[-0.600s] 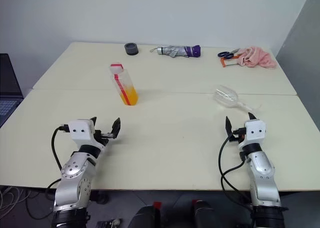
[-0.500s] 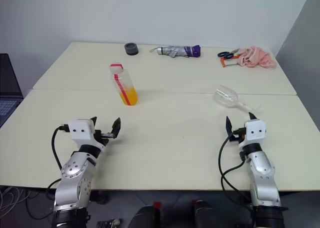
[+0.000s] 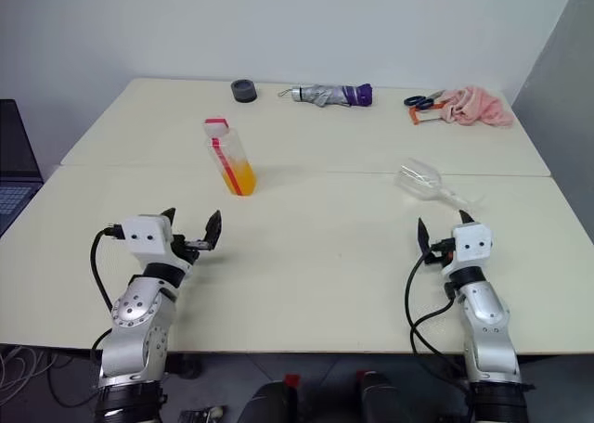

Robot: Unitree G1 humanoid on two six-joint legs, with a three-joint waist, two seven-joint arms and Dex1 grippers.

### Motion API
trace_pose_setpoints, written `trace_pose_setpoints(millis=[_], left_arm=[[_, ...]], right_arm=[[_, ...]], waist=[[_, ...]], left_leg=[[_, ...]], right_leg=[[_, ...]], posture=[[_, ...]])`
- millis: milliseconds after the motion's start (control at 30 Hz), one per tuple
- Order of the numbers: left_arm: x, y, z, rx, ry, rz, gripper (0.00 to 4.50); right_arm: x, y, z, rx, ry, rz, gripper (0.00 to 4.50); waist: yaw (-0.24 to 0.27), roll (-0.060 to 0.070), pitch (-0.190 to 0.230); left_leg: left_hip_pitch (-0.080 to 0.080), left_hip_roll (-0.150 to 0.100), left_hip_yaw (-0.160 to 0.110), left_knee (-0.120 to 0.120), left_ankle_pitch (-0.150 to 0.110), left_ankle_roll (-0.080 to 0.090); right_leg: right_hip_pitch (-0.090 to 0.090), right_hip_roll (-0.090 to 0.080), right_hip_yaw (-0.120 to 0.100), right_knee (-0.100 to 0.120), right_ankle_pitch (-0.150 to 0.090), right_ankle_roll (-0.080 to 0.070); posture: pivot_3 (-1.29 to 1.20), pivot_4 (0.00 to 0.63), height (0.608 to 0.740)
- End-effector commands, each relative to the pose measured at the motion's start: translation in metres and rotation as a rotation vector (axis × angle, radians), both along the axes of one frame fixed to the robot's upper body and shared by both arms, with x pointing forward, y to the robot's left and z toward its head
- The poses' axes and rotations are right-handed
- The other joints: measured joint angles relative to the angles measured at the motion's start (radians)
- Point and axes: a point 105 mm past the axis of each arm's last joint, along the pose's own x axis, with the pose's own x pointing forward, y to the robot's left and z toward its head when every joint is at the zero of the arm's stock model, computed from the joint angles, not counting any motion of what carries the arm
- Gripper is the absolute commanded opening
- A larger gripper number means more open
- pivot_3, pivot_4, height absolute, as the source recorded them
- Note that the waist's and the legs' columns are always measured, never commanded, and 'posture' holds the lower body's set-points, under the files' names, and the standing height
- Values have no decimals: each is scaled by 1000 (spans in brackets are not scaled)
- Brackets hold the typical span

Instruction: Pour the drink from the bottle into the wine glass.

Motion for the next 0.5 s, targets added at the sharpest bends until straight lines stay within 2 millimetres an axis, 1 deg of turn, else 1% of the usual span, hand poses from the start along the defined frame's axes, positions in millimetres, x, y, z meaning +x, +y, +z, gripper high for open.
trace_pose_setpoints(millis=[33,133,267,400,500], left_arm=[[-2,-8,18,7,-67,-57,4492],[2,-11,22,29,-74,-62,4492],[10,-12,28,22,-75,-42,4492],[22,-13,35,17,-57,-9,4492],[27,-13,36,30,-35,8,4492]], right_arm=[[-2,-5,11,-3,-45,1,4500],[-3,0,13,-1,-49,44,4500],[-6,14,17,1,-46,157,4500],[-20,50,19,1,29,436,4500],[-31,68,19,-9,89,586,4500]], waist=[[0,0,0],[0,0,0],[0,0,0],[0,0,0],[-1,0,0]], left_leg=[[0,0,0,0,0,0],[0,0,0,0,0,0],[0,0,0,0,0,0],[0,0,0,0,0,0],[0,0,0,0,0,0]], right_leg=[[0,0,0,0,0,0],[0,0,0,0,0,0],[0,0,0,0,0,0],[0,0,0,0,0,0],[0,0,0,0,0,0]], posture=[[0,150,740],[0,150,740],[0,150,740],[0,150,740],[0,150,740]])
